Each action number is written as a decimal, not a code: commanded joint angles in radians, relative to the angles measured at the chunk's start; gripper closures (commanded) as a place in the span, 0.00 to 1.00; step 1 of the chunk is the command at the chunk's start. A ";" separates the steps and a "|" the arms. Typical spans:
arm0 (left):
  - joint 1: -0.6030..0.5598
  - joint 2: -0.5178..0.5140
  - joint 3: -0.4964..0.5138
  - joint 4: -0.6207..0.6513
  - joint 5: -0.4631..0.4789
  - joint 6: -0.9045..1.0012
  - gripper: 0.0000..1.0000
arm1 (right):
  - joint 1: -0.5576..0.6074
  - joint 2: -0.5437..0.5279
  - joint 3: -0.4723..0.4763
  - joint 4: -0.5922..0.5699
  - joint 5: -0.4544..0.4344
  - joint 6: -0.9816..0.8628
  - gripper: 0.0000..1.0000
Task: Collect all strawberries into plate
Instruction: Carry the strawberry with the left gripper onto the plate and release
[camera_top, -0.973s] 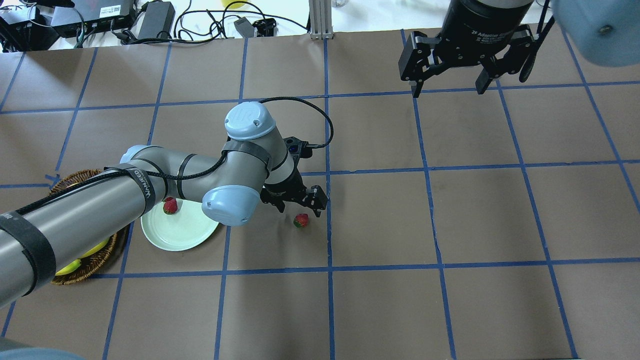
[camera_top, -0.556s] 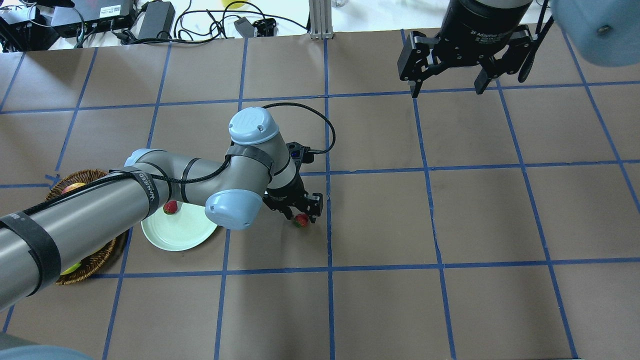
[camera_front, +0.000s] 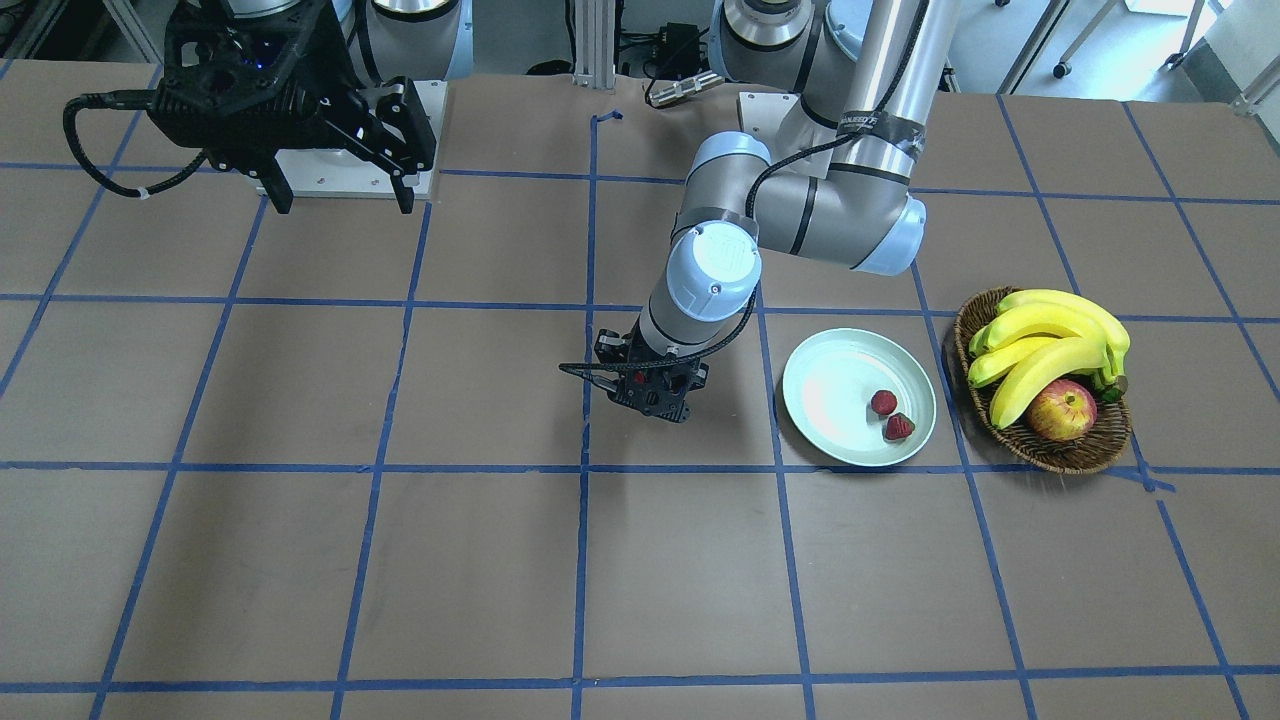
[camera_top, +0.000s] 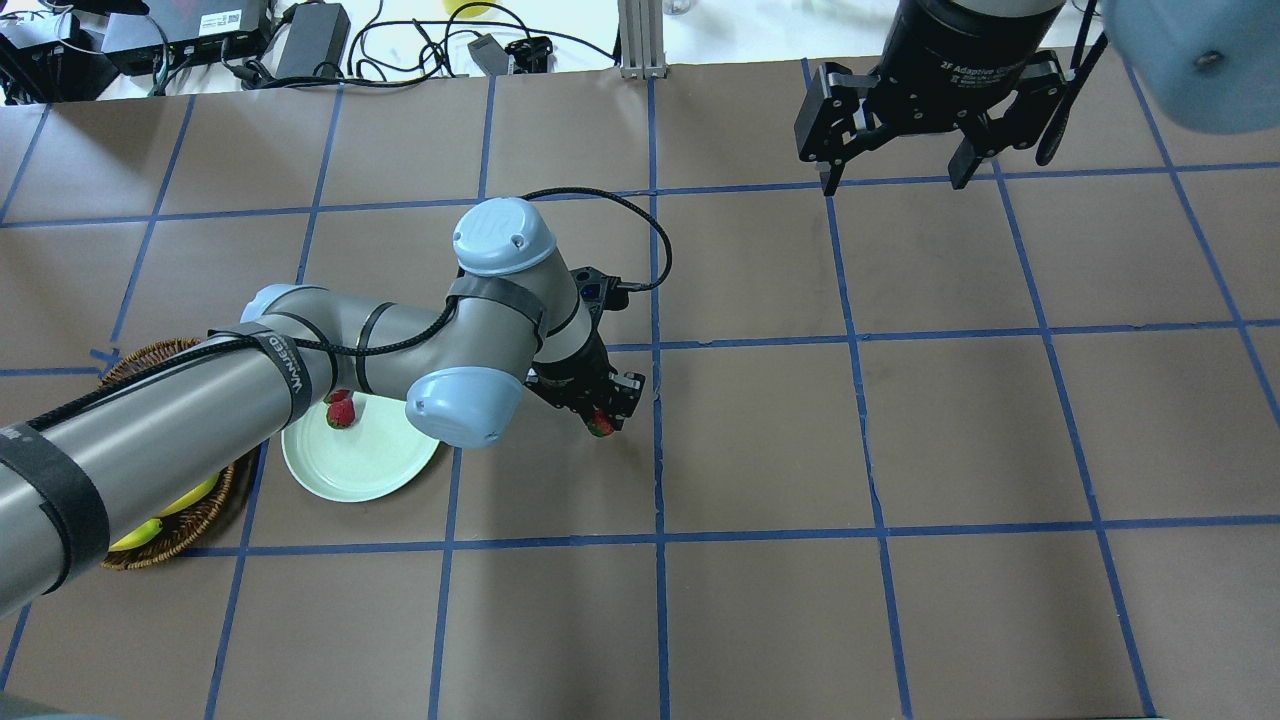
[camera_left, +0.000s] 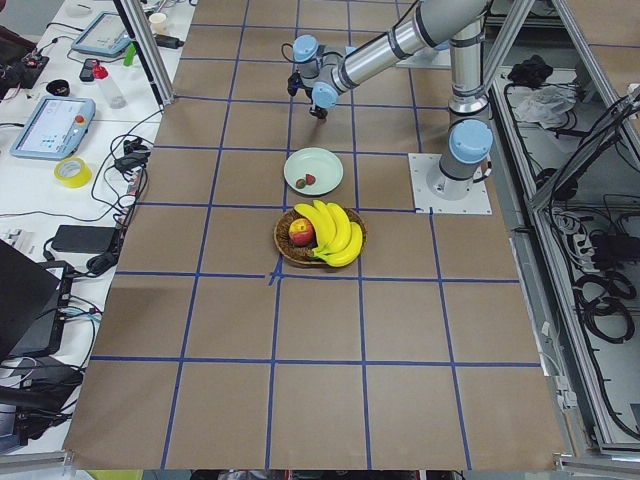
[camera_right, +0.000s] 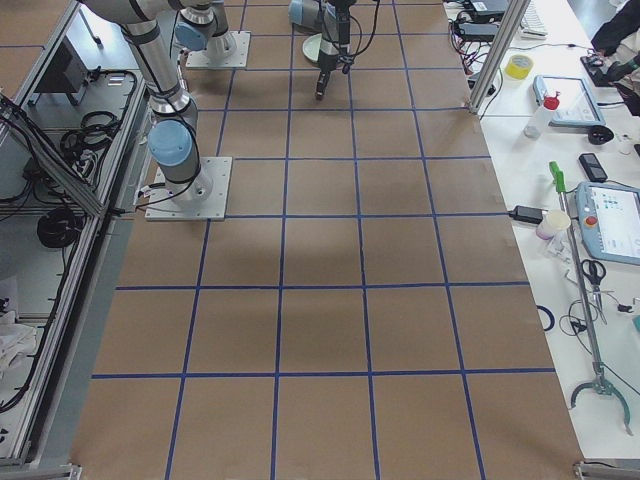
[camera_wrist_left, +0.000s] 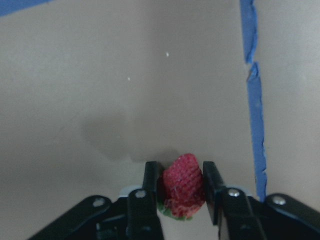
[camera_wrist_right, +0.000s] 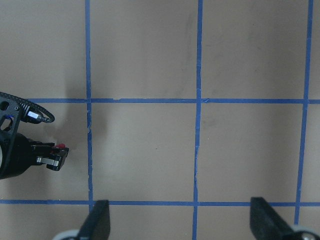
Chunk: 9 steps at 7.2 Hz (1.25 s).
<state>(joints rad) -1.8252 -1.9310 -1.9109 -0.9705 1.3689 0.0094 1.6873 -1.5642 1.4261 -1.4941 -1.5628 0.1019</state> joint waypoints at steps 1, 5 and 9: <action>0.062 0.038 0.172 -0.229 0.033 0.009 1.00 | 0.000 0.000 -0.001 0.000 -0.002 -0.001 0.00; 0.366 0.047 0.127 -0.335 0.226 0.361 1.00 | 0.000 0.000 0.000 0.000 0.000 0.001 0.00; 0.415 0.050 0.041 -0.304 0.258 0.419 0.01 | 0.000 -0.001 -0.001 0.000 -0.002 -0.001 0.00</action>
<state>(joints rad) -1.4139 -1.8846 -1.8658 -1.2875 1.6093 0.4269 1.6864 -1.5646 1.4261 -1.4941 -1.5650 0.1013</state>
